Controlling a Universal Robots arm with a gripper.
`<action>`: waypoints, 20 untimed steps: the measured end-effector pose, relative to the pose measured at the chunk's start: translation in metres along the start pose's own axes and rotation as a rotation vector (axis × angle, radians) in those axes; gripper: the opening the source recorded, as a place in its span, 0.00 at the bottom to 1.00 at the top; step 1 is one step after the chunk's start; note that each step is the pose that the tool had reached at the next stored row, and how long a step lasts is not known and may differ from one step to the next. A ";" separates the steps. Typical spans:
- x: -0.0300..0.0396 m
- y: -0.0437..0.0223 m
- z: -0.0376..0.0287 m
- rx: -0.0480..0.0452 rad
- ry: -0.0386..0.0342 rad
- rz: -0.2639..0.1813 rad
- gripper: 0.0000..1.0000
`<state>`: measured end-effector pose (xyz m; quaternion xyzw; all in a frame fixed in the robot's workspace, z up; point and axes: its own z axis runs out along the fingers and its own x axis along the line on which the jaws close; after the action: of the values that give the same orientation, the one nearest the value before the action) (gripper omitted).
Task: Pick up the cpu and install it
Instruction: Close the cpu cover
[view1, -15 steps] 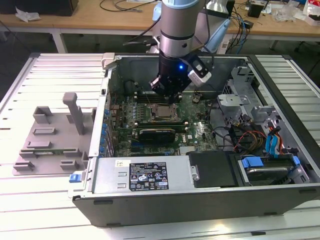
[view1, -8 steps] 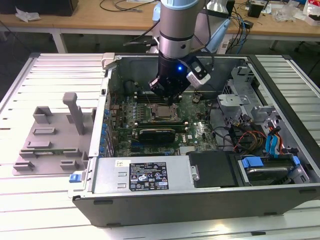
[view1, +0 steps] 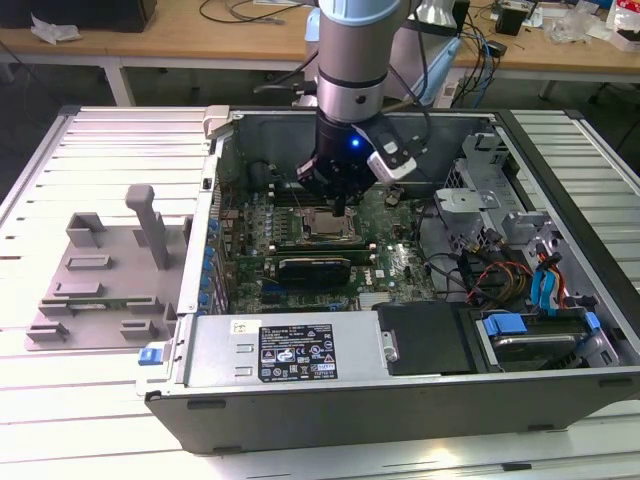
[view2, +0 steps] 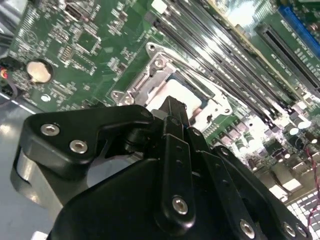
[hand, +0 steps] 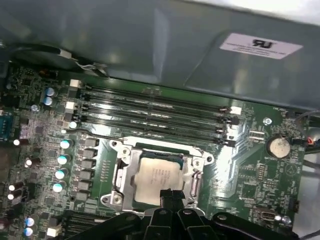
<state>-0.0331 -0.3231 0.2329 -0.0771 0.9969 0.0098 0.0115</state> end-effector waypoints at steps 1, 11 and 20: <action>0.0018 0.0002 0.0005 0.0003 0.0002 0.002 0.11; 0.0177 0.0026 0.0050 0.0019 -0.0012 0.075 0.11; 0.0314 0.0046 0.0119 0.0032 -0.0019 0.122 0.11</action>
<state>-0.0645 -0.3231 0.2203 -0.0162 0.9998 0.0089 0.0119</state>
